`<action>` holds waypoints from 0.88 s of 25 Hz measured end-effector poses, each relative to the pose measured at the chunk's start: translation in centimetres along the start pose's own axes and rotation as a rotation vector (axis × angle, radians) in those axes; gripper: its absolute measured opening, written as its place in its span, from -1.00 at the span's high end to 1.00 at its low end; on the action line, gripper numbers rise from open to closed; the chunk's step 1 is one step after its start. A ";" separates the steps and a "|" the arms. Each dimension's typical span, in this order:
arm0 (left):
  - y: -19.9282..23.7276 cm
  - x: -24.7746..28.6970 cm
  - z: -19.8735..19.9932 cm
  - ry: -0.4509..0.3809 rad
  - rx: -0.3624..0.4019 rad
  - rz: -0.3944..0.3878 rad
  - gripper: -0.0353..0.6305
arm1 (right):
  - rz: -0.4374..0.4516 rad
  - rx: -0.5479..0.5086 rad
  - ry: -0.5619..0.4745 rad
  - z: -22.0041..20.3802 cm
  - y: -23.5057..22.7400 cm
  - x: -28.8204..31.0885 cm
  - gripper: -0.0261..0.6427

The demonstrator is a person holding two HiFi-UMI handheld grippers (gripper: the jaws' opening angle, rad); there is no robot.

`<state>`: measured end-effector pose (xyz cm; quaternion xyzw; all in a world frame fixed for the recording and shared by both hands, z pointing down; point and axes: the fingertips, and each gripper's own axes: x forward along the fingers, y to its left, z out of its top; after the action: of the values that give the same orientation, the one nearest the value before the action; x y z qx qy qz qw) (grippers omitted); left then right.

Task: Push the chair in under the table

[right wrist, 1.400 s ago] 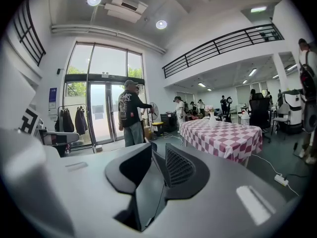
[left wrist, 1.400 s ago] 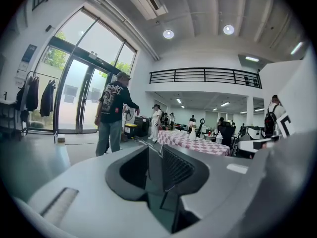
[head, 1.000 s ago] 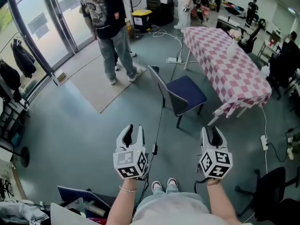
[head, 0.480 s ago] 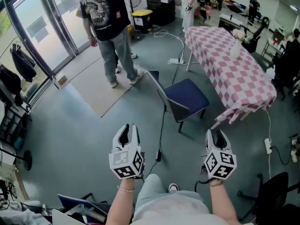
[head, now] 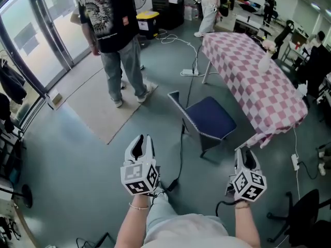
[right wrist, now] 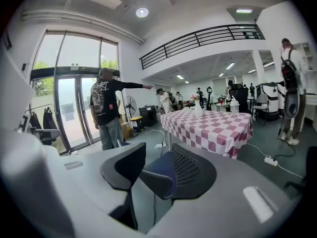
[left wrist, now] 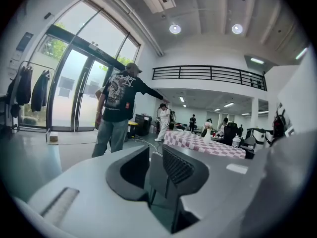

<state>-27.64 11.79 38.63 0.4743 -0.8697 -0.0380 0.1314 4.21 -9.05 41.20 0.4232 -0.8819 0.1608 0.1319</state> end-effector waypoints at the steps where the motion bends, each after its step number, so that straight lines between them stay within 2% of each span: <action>1: 1.0 0.9 0.6 0.005 0.009 -0.020 0.64 | -0.017 0.014 -0.004 0.3 0.9 0.4 0.48; 7: 5.6 -0.5 2.6 -0.002 0.053 -0.144 0.64 | -0.075 0.033 -0.032 -1.4 7.1 -4.0 0.48; 12: 8.6 6.6 2.5 0.042 0.075 -0.245 0.62 | -0.104 0.011 -0.016 -1.1 11.4 1.1 0.48; 17: 5.9 8.3 1.6 0.069 0.082 -0.282 0.62 | -0.096 0.016 0.022 -1.6 9.9 1.2 0.48; 22: 2.9 12.8 -0.3 0.104 0.129 -0.392 0.61 | -0.107 0.016 0.027 -2.2 9.8 4.0 0.47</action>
<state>-36.52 2.75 41.90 0.6433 -0.7533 0.0176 0.1355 -5.69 -5.20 42.98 0.4684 -0.8548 0.1664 0.1489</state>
